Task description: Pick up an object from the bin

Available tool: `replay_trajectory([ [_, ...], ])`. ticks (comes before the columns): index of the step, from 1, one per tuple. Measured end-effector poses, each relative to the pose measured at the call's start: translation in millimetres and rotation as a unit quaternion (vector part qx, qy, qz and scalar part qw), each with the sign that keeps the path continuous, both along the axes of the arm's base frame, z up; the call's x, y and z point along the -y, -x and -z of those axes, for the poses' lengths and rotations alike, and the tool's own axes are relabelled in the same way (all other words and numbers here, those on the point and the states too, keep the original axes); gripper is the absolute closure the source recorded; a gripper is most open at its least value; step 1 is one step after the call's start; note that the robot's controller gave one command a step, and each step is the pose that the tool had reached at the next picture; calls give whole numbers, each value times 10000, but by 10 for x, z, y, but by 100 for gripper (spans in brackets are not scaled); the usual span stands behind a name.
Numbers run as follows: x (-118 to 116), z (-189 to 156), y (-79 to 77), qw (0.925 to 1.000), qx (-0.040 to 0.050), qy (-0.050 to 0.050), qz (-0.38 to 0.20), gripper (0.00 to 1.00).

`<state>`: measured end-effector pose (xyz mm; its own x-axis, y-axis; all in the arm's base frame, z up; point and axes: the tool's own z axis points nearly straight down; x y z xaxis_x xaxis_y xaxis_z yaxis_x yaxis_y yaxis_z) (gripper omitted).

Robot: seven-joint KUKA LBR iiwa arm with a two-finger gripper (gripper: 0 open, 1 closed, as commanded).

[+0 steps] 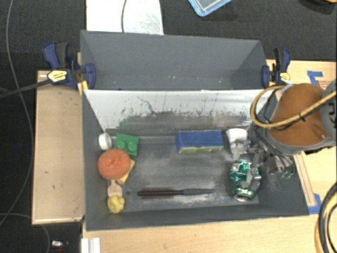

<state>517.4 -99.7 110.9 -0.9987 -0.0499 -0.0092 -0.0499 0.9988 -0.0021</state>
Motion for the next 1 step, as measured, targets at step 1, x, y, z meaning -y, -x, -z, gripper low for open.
replay_trajectory([
  [1,397,391,-231,9995,16,-9,-325,0],
])
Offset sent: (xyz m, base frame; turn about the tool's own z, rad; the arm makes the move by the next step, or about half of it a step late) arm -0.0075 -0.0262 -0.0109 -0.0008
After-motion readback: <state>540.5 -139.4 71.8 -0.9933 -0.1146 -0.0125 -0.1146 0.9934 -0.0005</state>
